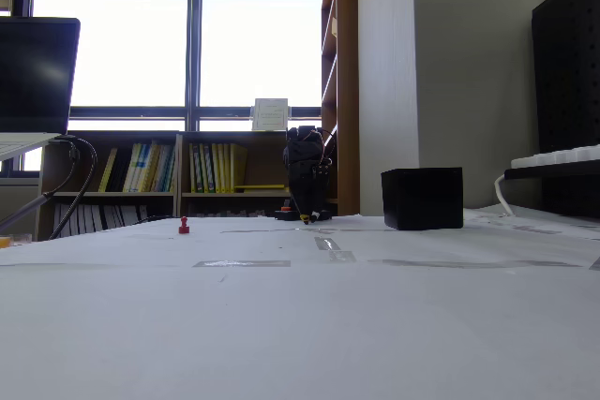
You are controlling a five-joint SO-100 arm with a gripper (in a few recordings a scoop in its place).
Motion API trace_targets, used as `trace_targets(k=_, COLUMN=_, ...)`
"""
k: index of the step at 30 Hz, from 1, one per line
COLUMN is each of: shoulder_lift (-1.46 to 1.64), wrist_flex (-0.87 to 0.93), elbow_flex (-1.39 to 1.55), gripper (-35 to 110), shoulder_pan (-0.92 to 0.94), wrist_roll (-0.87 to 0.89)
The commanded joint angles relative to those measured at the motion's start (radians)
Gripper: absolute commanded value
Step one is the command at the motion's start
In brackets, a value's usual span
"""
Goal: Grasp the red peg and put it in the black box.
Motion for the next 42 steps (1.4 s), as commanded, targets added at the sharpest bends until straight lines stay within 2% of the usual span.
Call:
trace_targets(k=1, shoulder_lift=-0.098, wrist_flex=-0.044, elbow_flex=-0.081, gripper=0, shoulder_pan=0.091, wrist_roll=-0.064)
trace_targets(k=8, shoulder_lift=-0.100, wrist_flex=0.084, elbow_flex=-0.081, gripper=0, shoulder_pan=0.083, wrist_roll=-0.044)
trace_targets(k=12, shoulder_lift=-0.103, wrist_flex=0.083, elbow_flex=-0.081, gripper=0, shoulder_pan=0.087, wrist_roll=-0.009)
trace_targets(k=14, shoulder_lift=-0.098, wrist_flex=0.035, elbow_flex=-0.081, gripper=0, shoulder_pan=0.155, wrist_roll=0.009)
trace_targets(k=15, shoulder_lift=-0.098, wrist_flex=-0.041, elbow_flex=-0.080, gripper=0, shoulder_pan=0.163, wrist_roll=0.094)
trace_targets(k=17, shoulder_lift=-0.098, wrist_flex=-0.077, elbow_flex=-0.061, gripper=0, shoulder_pan=0.181, wrist_roll=0.002)
trace_targets(k=19, shoulder_lift=-0.017, wrist_flex=-0.207, elbow_flex=-0.017, gripper=0, shoulder_pan=0.196, wrist_roll=-0.061)
trace_targets(k=24, shoulder_lift=0.186, wrist_flex=-0.655, elbow_flex=0.060, gripper=0, shoulder_pan=0.156, wrist_roll=-0.069)
trace_targets(k=27, shoulder_lift=0.356, wrist_flex=-0.960, elbow_flex=0.101, gripper=0, shoulder_pan=0.160, wrist_roll=-0.075)
trace_targets(k=31, shoulder_lift=0.591, wrist_flex=-1.454, elbow_flex=0.104, gripper=0, shoulder_pan=0.204, wrist_roll=-0.069)
trace_targets(k=39, shoulder_lift=0.862, wrist_flex=-1.773, elbow_flex=0.215, gripper=0, shoulder_pan=0.282, wrist_roll=0.002)
trace_targets(k=42, shoulder_lift=0.939, wrist_flex=-1.815, elbow_flex=0.265, gripper=0, shoulder_pan=0.351, wrist_roll=0.008)
